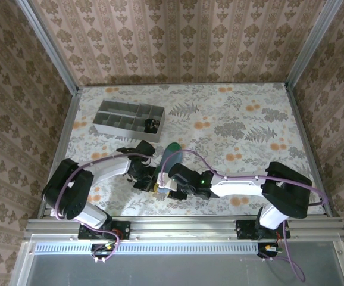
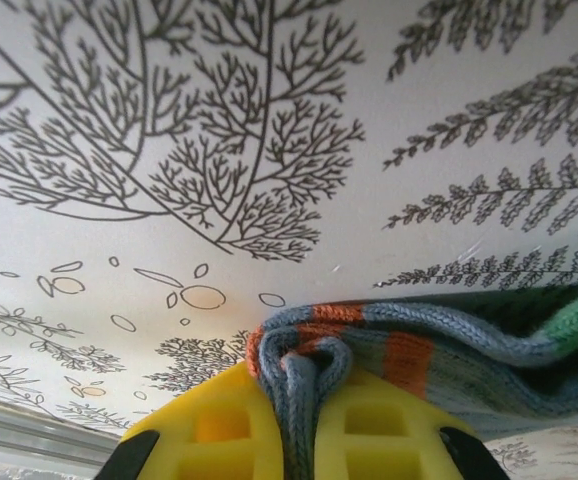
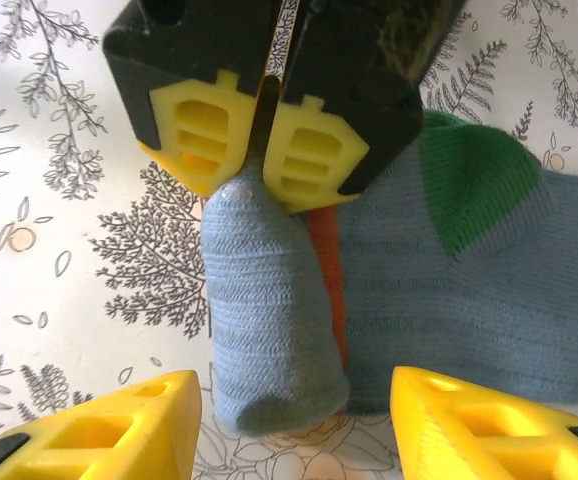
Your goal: Roll the socks
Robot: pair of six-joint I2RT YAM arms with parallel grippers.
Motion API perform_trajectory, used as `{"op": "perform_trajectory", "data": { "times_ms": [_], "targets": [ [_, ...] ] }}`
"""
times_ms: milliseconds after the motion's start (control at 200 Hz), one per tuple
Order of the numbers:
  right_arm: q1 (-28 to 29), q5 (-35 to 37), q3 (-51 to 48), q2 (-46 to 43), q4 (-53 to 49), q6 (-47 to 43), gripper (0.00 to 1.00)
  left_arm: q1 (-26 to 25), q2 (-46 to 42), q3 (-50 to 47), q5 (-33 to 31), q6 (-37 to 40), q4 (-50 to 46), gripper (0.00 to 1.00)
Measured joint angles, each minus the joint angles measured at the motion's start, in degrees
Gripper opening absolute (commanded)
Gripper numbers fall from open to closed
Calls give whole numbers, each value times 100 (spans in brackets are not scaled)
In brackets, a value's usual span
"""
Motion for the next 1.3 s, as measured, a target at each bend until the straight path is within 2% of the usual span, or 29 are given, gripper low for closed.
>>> {"op": "perform_trajectory", "data": {
  "times_ms": [145, 205, 280, 450, 465, 560, 635, 695, 985, 1300],
  "targets": [
    [42, 127, 284, 407, 17, 4, 45, 2, 68, 61, 46, 17, -57, 0],
    [39, 129, 348, 527, 11, 22, 36, 2, 68, 63, 46, 20, -55, 0],
    [28, 98, 461, 686, -44, 92, 19, 4, 68, 61, 46, 24, -52, 0],
    [-52, -35, 662, 776, -304, 365, 2, 94, 74, 61, 66, 61, -50, 0],
    [-61, -50, 667, 776, -319, 417, 0, 98, 68, 61, 66, 63, -48, 3],
    [-168, -254, 723, 828, -380, 608, 0, 142, -4, -13, 44, 122, 83, 34],
    [-337, -553, 826, 911, -444, 841, 0, 197, -116, -173, 46, 142, 282, 45],
    [-514, -870, 868, 968, -448, 1021, 0, 256, -251, -289, 9, 155, 363, 50],
    [-1139, -2273, 789, 1110, -289, 1578, 0, 520, -1067, -153, -256, 643, 205, 51],
    [-1497, -3150, 885, 1351, -313, 1821, 0, 245, -1309, -348, -238, 925, 422, 37]
  ]
}}
